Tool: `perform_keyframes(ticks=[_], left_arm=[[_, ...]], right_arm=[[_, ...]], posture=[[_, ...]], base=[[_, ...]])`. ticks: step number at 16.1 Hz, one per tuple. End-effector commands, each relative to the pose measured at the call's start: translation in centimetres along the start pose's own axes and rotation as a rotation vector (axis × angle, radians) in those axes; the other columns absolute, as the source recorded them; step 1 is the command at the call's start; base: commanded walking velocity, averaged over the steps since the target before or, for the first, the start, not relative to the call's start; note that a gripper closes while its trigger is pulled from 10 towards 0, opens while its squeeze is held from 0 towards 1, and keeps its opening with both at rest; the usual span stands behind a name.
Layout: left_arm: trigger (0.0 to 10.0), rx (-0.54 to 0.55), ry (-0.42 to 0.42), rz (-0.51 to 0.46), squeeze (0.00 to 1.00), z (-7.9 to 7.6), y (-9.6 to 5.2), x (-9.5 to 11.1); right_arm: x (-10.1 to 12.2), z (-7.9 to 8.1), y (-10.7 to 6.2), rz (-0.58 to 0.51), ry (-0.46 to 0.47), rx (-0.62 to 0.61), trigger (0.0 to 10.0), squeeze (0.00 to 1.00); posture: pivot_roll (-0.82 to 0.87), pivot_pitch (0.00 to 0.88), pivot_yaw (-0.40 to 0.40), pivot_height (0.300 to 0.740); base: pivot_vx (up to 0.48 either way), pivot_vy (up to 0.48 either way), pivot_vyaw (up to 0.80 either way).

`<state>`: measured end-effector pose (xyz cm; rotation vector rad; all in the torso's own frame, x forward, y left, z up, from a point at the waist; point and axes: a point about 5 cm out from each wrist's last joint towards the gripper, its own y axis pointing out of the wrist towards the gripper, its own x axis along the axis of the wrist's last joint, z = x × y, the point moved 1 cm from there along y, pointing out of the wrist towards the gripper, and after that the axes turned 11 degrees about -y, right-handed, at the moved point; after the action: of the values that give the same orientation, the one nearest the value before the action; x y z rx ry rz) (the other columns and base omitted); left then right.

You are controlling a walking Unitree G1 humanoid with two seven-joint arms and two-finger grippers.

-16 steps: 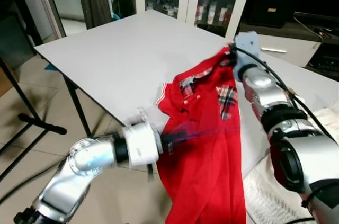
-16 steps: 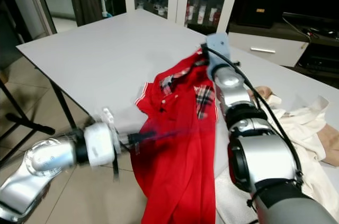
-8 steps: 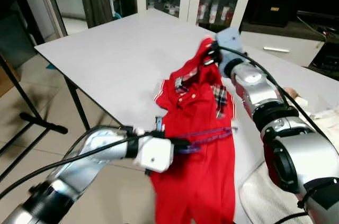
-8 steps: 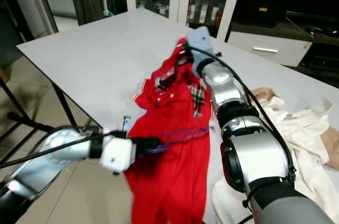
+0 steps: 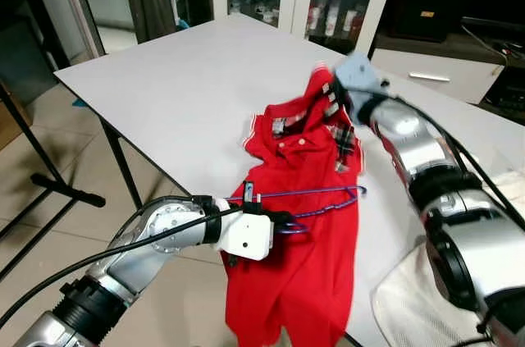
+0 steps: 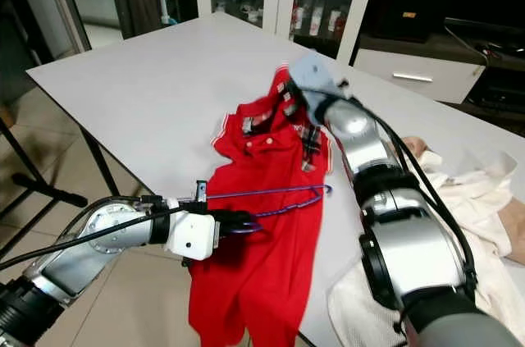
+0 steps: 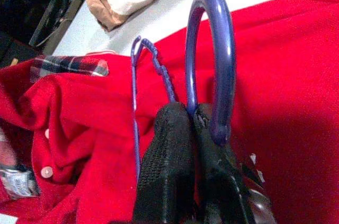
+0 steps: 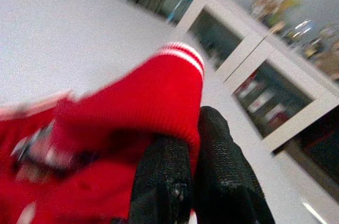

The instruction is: Hang hanger

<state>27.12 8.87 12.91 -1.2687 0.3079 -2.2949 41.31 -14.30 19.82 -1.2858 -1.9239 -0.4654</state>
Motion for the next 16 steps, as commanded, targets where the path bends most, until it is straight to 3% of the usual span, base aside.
perform_keyframes(ticks=[1, 4, 6, 7, 8, 10, 14, 15, 16], left_arm=[[10.0, -0.022, -0.025, 0.070, 0.00, -0.5, -0.1, -1.4], [10.0, -0.023, -0.027, 0.084, 0.00, -0.7, -0.2, -1.8], [10.0, -0.027, -0.028, 0.093, 0.00, -0.7, -0.2, -2.2], [10.0, -0.028, -0.028, 0.094, 0.00, -0.8, -0.2, -2.3], [10.0, -0.028, -0.028, 0.093, 0.00, -0.8, -0.1, -2.3], [10.0, -0.027, -0.024, 0.093, 0.00, -0.6, 0.0, -2.4], [10.0, -0.021, -0.014, 0.100, 0.00, -0.4, 0.1, -2.7], [10.0, -0.016, -0.015, 0.098, 0.00, -0.5, 0.1, -2.7], [10.0, -0.012, -0.014, 0.096, 0.00, -0.5, 0.2, -2.7]], right_arm=[[-0.3, 0.3, -0.4, 0.003, -0.022, 0.063, 10.0, 0.00], [-1.4, 1.7, -2.2, -0.025, -0.039, 0.205, 10.0, 0.00], [-2.7, 1.1, -3.8, 0.015, -0.042, 0.202, 10.0, 0.00], [-2.9, 0.6, -4.4, 0.011, 0.000, 0.193, 10.0, 0.85], [-2.8, 0.5, -4.8, 0.001, 0.026, 0.202, 10.0, 1.00], [-2.2, 1.1, -5.8, -0.014, 0.053, 0.252, 10.0, 1.00], [-2.8, 0.7, -6.3, 0.040, 0.129, 0.216, 10.0, 1.00], [-2.9, -0.2, -6.5, 0.056, 0.196, 0.151, 10.0, 0.00], [-2.9, -0.8, -6.6, 0.059, 0.227, 0.104, 10.0, 0.00]], posture=[[0.10, 0.028, -0.035, 0.740], [0.09, 0.024, -0.030, 0.740], [0.08, 0.023, -0.025, 0.740], [0.08, 0.023, -0.025, 0.740], [0.08, 0.023, -0.021, 0.740], [0.07, 0.021, -0.020, 0.740], [0.07, 0.018, -0.022, 0.740], [0.07, 0.016, -0.022, 0.740], [0.07, 0.016, -0.023, 0.740]], base=[[0.000, 0.000, 0.00], [0.000, 0.000, 0.00], [0.000, 0.000, 0.00], [0.000, 0.000, 0.00], [0.000, 0.000, 0.00], [0.000, 0.000, 0.00], [0.000, 0.000, 0.00], [0.000, 0.000, 0.00], [0.000, 0.000, 0.00]])
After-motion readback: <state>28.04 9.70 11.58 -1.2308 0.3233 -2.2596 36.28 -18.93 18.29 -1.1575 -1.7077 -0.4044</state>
